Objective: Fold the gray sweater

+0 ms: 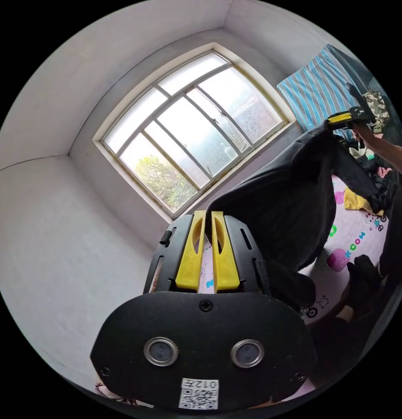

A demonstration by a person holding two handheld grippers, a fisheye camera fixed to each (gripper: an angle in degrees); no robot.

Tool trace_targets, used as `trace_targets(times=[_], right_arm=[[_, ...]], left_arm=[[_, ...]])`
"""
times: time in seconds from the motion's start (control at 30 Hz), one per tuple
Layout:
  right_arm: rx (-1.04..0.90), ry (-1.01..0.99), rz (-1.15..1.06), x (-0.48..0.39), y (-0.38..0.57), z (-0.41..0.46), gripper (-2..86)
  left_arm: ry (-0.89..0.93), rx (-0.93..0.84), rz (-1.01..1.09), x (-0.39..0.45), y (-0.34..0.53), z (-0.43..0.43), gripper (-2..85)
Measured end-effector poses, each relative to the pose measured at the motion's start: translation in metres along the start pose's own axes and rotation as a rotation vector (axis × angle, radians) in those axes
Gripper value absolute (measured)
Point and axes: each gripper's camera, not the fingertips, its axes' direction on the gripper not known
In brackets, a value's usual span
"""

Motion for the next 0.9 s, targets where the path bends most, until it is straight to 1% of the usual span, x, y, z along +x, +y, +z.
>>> trace_targets(times=[0.1, 0.23, 0.47, 0.53, 0.6, 0.7, 0.8, 0.87, 0.9], right_arm=[[0.073, -0.009, 0.045, -0.015, 0.036, -0.028, 0.1], [0.163, -0.009, 0.077, -0.033, 0.066, -0.072, 0.2], [0.264, -0.044, 0.106, -0.047, 0.061, -0.125, 0.4], [0.281, -0.028, 0.083, -0.048, 0.047, -0.133, 0.4], [0.272, -0.037, 0.072, -0.045, 0.033, -0.129, 0.5], [0.225, -0.044, 0.049, -0.035, 0.003, -0.098, 0.6], [0.126, 0.003, -0.046, -0.022, -0.038, -0.036, 0.9], [0.045, -0.028, -0.052, -0.004, -0.072, 0.017, 1.3], [-0.007, -0.069, -0.032, 0.012, -0.097, 0.057, 1.6]], left_arm=[[0.015, 0.022, -0.004, 0.022, 0.015, -0.038, 0.1], [-0.044, 0.063, 0.010, 0.060, 0.040, -0.086, 0.1], [-0.164, 0.135, -0.004, 0.085, 0.066, -0.130, 0.3], [-0.158, 0.150, -0.022, 0.081, 0.071, -0.129, 0.4], [-0.116, 0.150, -0.055, 0.070, 0.077, -0.117, 0.3], [-0.055, 0.110, -0.077, 0.052, 0.083, -0.068, 0.3], [0.002, 0.014, -0.045, 0.033, 0.080, 0.021, 0.4], [0.050, -0.078, -0.013, 0.013, 0.073, 0.123, 0.5], [0.056, -0.102, -0.005, 0.008, 0.071, 0.151, 0.6]])
